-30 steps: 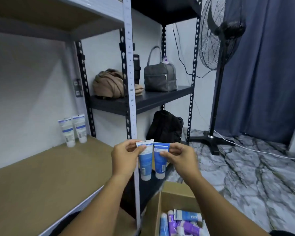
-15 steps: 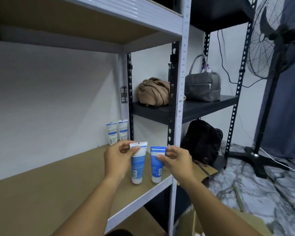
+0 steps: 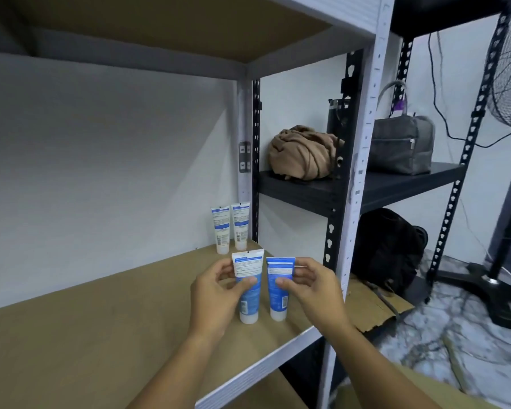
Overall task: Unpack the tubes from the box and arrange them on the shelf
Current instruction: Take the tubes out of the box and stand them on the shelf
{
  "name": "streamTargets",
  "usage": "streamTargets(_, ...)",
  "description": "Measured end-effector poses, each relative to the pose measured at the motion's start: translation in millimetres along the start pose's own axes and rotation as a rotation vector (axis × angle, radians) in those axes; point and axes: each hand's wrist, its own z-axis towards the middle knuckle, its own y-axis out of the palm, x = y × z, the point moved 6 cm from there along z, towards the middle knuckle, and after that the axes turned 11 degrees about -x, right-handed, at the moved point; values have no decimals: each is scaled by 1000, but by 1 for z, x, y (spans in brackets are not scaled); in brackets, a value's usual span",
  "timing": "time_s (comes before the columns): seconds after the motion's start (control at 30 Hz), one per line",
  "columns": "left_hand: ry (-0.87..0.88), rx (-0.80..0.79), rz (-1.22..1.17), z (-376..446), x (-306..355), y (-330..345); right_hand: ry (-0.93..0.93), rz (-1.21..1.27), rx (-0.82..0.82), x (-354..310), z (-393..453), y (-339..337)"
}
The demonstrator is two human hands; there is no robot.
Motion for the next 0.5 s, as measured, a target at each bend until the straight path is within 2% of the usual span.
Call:
streamTargets(0.17, -64, -88, 97, -14, -24, 6, 76, -195, -46, 19, -11, 11)
streamTargets(0.5, -34, 34, 193, 5, -45, -28, 50, -174, -117, 30, 28, 65)
